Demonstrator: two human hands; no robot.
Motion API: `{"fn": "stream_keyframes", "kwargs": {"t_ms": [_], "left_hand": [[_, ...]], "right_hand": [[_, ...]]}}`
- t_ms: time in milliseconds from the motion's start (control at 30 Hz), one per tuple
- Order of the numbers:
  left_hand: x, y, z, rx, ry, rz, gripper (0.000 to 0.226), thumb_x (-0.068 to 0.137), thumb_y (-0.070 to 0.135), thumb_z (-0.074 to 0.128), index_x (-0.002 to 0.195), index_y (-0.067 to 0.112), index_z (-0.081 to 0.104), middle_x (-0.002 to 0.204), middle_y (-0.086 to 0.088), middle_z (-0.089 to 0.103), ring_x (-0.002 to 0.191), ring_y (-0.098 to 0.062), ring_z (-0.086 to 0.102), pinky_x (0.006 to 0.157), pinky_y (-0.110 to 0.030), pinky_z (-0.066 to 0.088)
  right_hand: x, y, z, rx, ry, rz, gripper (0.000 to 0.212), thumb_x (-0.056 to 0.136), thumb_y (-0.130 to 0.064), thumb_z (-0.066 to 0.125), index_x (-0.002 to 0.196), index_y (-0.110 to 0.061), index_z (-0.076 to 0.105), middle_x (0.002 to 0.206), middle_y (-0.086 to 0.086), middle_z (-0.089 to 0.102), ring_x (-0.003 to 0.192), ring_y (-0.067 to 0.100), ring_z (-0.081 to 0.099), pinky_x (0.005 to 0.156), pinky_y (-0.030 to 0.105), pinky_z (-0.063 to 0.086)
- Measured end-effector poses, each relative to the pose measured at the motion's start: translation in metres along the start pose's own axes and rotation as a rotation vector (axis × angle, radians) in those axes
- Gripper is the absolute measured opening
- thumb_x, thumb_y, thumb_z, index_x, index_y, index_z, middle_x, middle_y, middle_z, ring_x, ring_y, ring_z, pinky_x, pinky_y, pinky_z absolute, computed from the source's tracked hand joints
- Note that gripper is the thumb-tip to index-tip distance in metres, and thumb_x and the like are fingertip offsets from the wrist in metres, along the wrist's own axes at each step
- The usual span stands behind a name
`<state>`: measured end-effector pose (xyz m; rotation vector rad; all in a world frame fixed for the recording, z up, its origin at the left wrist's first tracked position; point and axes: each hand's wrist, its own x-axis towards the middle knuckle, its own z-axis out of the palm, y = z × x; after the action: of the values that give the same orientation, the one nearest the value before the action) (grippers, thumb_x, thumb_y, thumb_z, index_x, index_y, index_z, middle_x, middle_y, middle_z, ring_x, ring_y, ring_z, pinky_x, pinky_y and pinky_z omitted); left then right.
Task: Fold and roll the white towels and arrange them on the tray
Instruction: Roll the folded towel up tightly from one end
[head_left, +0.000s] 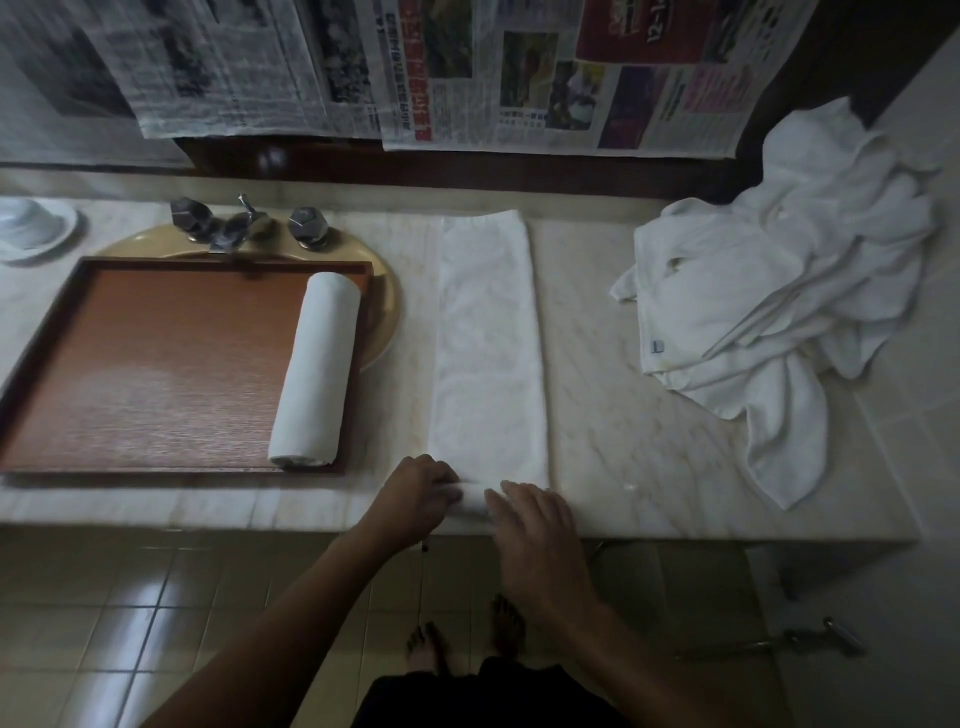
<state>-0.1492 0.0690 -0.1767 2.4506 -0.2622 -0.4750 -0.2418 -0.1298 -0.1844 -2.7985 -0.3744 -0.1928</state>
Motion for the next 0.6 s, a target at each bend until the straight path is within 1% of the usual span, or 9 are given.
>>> {"fn": "stream_keyframes", "kwargs": {"t_ms": [33, 100, 167, 200, 267, 333, 433, 500, 600], "left_hand": [[0.003, -0.001, 0.001, -0.003, -0.002, -0.006, 0.018, 0.096, 0.029, 0.064, 0.105, 0.018, 0.076, 0.096, 0.005, 0.062, 0.092, -0.015, 0.055, 0.067, -0.020, 0.036], [0.002, 0.000, 0.000, 0.037, 0.005, 0.002, 0.022, 0.097, 0.035, 0.060, 0.107, 0.020, 0.074, 0.102, 0.003, 0.064, 0.095, -0.016, 0.057, 0.070, -0.023, 0.038], [-0.004, -0.003, 0.003, 0.226, 0.103, 0.088, 0.031, 0.100, 0.041, 0.050, 0.116, 0.023, 0.069, 0.118, 0.005, 0.062, 0.107, -0.017, 0.056, 0.082, -0.028, 0.042], [-0.012, -0.002, 0.008, 0.299, 0.169, 0.164, 0.030, 0.100, 0.039, 0.052, 0.121, 0.023, 0.065, 0.124, 0.004, 0.060, 0.111, -0.018, 0.055, 0.088, -0.032, 0.045], [-0.032, 0.009, 0.021, 0.325, 0.204, 0.308, 0.035, 0.094, 0.025, 0.066, 0.128, 0.021, 0.061, 0.128, 0.000, 0.059, 0.114, -0.019, 0.055, 0.097, -0.038, 0.046], [-0.043, 0.010, 0.038, 0.377, 0.191, 0.432, 0.051, 0.087, 0.016, 0.074, 0.136, 0.016, 0.058, 0.136, -0.005, 0.058, 0.124, -0.024, 0.056, 0.109, -0.042, 0.040], [-0.034, -0.011, 0.043, 0.470, 0.228, 0.434, 0.073, 0.079, -0.001, 0.072, 0.149, 0.007, 0.050, 0.151, -0.014, 0.052, 0.140, -0.033, 0.049, 0.118, -0.047, 0.027], [-0.024, -0.017, 0.034, 0.463, 0.189, 0.409, 0.079, 0.076, -0.007, 0.065, 0.152, 0.005, 0.046, 0.153, -0.015, 0.050, 0.143, -0.033, 0.046, 0.120, -0.047, 0.031], [-0.015, -0.016, 0.018, 0.447, 0.061, 0.375, 0.088, 0.064, -0.011, 0.074, 0.148, 0.002, 0.049, 0.145, -0.018, 0.056, 0.135, -0.036, 0.053, 0.109, -0.051, 0.048]], "right_hand": [[-0.007, -0.003, 0.006, -0.030, -0.028, 0.015, 0.056, 0.089, -0.014, 0.065, 0.144, -0.013, 0.055, 0.146, 0.012, 0.054, 0.133, 0.035, 0.050, 0.110, 0.054, 0.039], [-0.013, -0.002, 0.014, -0.073, -0.115, 0.034, 0.070, 0.090, -0.015, 0.060, 0.157, -0.012, 0.038, 0.162, 0.014, 0.037, 0.150, 0.036, 0.032, 0.119, 0.059, 0.026], [-0.011, 0.000, 0.016, -0.078, -0.160, 0.030, 0.076, 0.089, -0.011, 0.052, 0.162, -0.012, 0.027, 0.167, 0.014, 0.026, 0.155, 0.036, 0.020, 0.122, 0.059, 0.019], [-0.009, 0.002, 0.016, -0.079, -0.163, 0.025, 0.079, 0.087, -0.010, 0.049, 0.162, -0.011, 0.025, 0.168, 0.015, 0.025, 0.155, 0.037, 0.020, 0.121, 0.058, 0.018], [-0.004, 0.006, 0.015, -0.080, -0.168, 0.015, 0.081, 0.084, -0.011, 0.051, 0.161, -0.010, 0.027, 0.166, 0.016, 0.028, 0.154, 0.038, 0.024, 0.120, 0.057, 0.019], [0.001, 0.011, 0.014, -0.087, -0.202, 0.006, 0.083, 0.083, -0.015, 0.057, 0.161, -0.010, 0.028, 0.166, 0.015, 0.029, 0.154, 0.037, 0.025, 0.119, 0.055, 0.018], [0.013, 0.021, 0.012, -0.089, -0.253, -0.014, 0.077, 0.084, -0.017, 0.040, 0.160, -0.011, 0.028, 0.165, 0.014, 0.032, 0.153, 0.035, 0.029, 0.121, 0.053, 0.017], [0.022, 0.029, 0.011, -0.094, -0.265, -0.033, 0.074, 0.084, -0.015, 0.033, 0.158, -0.009, 0.034, 0.159, 0.014, 0.041, 0.147, 0.033, 0.039, 0.122, 0.052, 0.026], [0.030, 0.042, 0.007, -0.099, -0.262, -0.084, 0.070, 0.082, -0.008, 0.035, 0.152, -0.003, 0.044, 0.147, 0.017, 0.054, 0.134, 0.035, 0.053, 0.115, 0.049, 0.041]]}}
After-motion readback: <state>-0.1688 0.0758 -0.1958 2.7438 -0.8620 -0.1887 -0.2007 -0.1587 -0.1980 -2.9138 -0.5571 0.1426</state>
